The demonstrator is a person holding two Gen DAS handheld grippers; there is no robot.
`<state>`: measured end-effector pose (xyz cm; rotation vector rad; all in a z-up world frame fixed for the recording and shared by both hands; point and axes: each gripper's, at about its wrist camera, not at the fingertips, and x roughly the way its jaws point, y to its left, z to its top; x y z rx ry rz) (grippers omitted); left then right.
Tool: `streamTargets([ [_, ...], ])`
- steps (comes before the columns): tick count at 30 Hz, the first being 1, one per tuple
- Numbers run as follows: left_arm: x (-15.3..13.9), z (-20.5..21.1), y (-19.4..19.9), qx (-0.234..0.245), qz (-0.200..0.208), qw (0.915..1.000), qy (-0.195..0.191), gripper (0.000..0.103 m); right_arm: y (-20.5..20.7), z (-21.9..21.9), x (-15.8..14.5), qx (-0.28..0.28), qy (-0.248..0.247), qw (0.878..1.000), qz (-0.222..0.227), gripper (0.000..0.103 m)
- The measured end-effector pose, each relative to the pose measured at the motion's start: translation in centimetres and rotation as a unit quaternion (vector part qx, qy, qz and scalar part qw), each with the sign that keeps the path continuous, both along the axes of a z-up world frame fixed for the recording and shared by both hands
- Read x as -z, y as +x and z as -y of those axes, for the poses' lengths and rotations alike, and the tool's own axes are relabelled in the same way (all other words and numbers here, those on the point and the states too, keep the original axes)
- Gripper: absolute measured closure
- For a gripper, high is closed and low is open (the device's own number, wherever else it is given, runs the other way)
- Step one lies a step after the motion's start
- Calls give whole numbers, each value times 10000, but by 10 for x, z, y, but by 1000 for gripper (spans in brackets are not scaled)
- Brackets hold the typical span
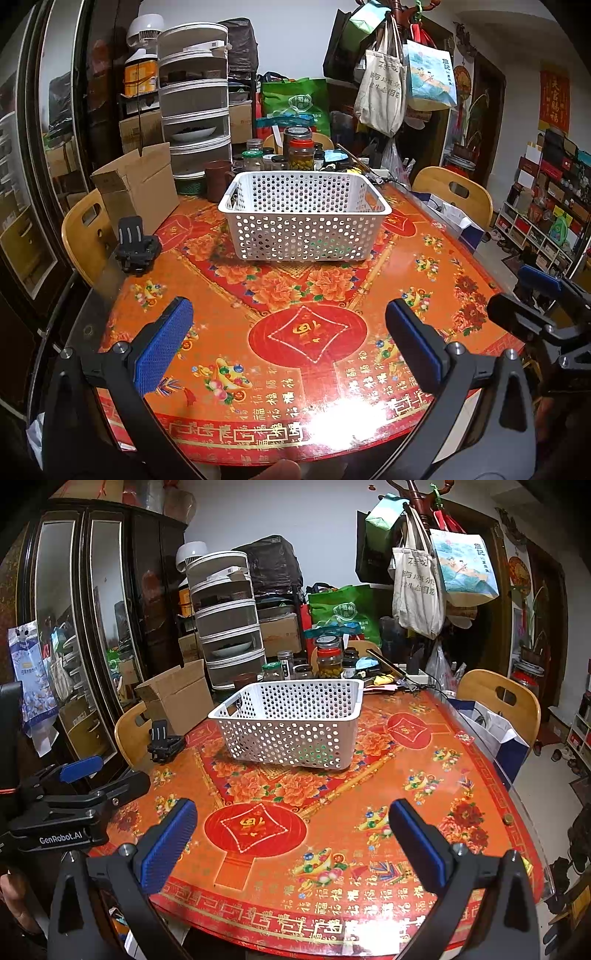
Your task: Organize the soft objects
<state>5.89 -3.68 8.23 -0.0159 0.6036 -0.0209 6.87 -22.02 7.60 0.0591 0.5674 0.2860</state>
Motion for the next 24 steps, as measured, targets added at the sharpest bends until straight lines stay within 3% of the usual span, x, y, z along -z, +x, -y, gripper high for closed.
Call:
streamTargets([
  [24, 0, -2, -5, 76, 122, 9999, 63, 0, 1, -1, 4, -22, 3, 10000, -18, 0],
])
